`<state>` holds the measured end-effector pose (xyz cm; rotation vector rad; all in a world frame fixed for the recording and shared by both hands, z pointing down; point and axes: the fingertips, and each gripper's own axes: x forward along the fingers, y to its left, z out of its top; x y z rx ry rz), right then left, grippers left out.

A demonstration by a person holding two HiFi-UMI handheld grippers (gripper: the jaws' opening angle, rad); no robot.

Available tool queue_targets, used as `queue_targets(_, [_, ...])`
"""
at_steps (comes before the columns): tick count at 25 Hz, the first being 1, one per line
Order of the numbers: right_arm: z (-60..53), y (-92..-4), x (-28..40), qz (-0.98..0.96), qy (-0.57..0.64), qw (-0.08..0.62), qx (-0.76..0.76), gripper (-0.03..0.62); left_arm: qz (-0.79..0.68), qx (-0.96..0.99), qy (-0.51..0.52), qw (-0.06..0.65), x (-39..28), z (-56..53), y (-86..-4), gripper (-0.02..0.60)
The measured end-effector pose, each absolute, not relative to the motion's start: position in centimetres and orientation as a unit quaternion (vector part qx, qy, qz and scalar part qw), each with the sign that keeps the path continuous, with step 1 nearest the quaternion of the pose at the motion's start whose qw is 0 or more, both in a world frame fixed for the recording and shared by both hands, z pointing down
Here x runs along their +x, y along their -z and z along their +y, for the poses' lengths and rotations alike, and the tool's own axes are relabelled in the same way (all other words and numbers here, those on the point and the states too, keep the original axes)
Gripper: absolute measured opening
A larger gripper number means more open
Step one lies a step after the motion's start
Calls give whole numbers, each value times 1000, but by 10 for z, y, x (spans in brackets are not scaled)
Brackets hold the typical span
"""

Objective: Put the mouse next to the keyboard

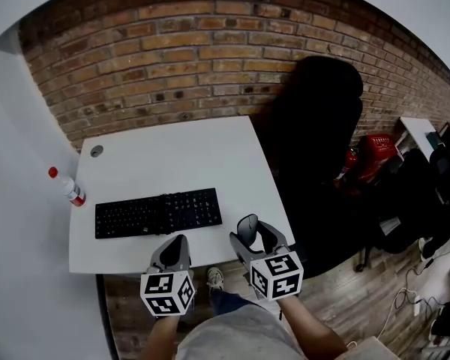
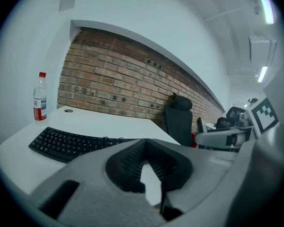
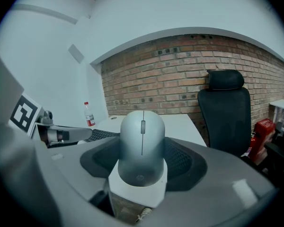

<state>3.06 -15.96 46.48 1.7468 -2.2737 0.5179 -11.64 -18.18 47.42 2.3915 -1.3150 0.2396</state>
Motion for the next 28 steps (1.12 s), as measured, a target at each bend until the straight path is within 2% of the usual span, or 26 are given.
queue_targets(28, [-291, -569, 92, -696, -312, 194, 618, 293, -459, 850, -143, 213, -72, -338, -513, -6])
